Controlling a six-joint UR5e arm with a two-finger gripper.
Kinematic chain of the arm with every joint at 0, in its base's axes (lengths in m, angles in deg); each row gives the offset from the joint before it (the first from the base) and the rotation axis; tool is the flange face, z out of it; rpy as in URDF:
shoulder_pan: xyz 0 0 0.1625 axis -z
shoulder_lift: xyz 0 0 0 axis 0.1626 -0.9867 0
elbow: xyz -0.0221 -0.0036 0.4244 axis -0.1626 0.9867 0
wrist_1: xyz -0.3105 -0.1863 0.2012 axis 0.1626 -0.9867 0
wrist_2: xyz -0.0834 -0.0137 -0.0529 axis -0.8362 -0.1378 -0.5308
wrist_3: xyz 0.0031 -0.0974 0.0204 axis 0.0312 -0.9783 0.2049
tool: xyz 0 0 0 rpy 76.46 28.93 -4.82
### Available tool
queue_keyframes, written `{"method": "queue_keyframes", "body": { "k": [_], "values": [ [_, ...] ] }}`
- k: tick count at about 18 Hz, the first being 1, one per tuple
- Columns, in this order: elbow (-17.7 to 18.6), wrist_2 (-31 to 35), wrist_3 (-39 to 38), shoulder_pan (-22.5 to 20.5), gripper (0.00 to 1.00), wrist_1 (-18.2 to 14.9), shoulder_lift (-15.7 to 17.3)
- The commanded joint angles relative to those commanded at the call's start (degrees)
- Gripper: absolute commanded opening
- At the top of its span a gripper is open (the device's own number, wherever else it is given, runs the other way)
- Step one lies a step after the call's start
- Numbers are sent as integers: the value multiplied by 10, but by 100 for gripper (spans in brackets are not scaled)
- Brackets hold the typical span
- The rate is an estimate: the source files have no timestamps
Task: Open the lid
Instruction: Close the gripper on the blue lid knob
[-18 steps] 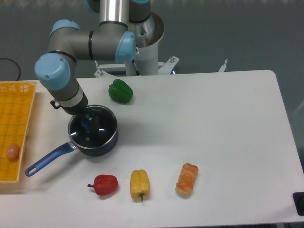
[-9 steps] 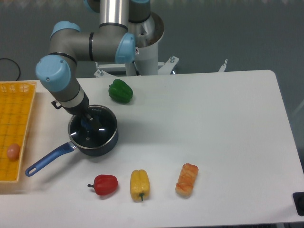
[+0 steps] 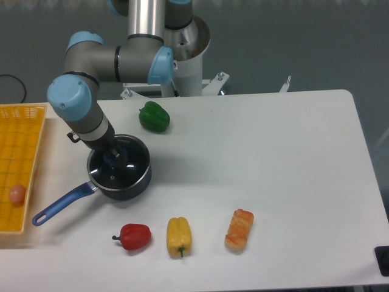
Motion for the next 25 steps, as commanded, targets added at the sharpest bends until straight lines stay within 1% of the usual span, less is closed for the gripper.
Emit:
{"method": "queue_keyframes", "body": {
  "k": [16,17,18,19,20,23,24,25],
  "values": [
    [11,8,13,0,100,1,-1],
    [11,8,13,0,98,1,-2],
    [11,8,13,0,93,1,-2],
    [11,8,13,0,93,1,-2],
    [11,8,13,0,88,1,-2],
    [11,8,13,-1,86,1,-2],
    [11,8,13,-1,82,1,-2],
    [11,8,13,-1,81,1,-2]
  ]
}}
